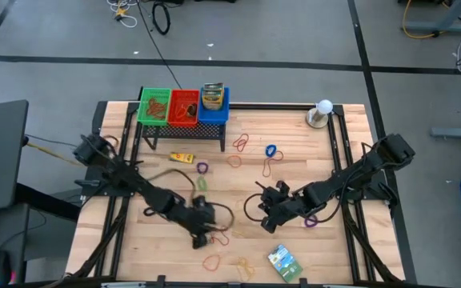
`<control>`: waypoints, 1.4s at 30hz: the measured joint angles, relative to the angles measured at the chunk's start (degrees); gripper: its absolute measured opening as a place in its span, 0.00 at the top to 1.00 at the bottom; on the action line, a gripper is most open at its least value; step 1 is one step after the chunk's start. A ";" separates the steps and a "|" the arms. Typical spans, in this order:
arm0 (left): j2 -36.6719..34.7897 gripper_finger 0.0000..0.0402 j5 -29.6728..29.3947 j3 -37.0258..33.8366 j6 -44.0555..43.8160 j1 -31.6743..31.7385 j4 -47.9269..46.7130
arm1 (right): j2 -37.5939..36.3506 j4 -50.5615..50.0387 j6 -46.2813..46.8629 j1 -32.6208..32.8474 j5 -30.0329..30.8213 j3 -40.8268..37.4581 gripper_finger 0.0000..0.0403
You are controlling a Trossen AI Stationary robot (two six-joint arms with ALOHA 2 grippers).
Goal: Pick & Place Office Desk Supplies
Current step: Put the red rubber band into the green bin on the shelf
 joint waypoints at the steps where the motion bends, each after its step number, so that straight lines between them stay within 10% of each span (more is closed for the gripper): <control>1: 1.56 0.68 -0.95 2.11 -0.22 -0.31 -1.50 | 0.00 0.03 -1.35 0.03 0.02 0.00 0.95; 16: 16.16 0.64 -5.65 17.07 -14.35 0.17 -15.24 | -0.02 2.37 -8.68 -0.36 3.10 -0.19 0.96; 25: 16.29 0.97 -6.88 17.75 -17.69 0.08 -18.70 | 0.00 4.03 -9.36 -0.45 4.65 -0.59 0.96; 42: 6.16 0.99 -12.74 19.40 -11.99 -1.26 -28.08 | 0.00 4.39 -9.94 -1.04 5.45 -0.63 0.96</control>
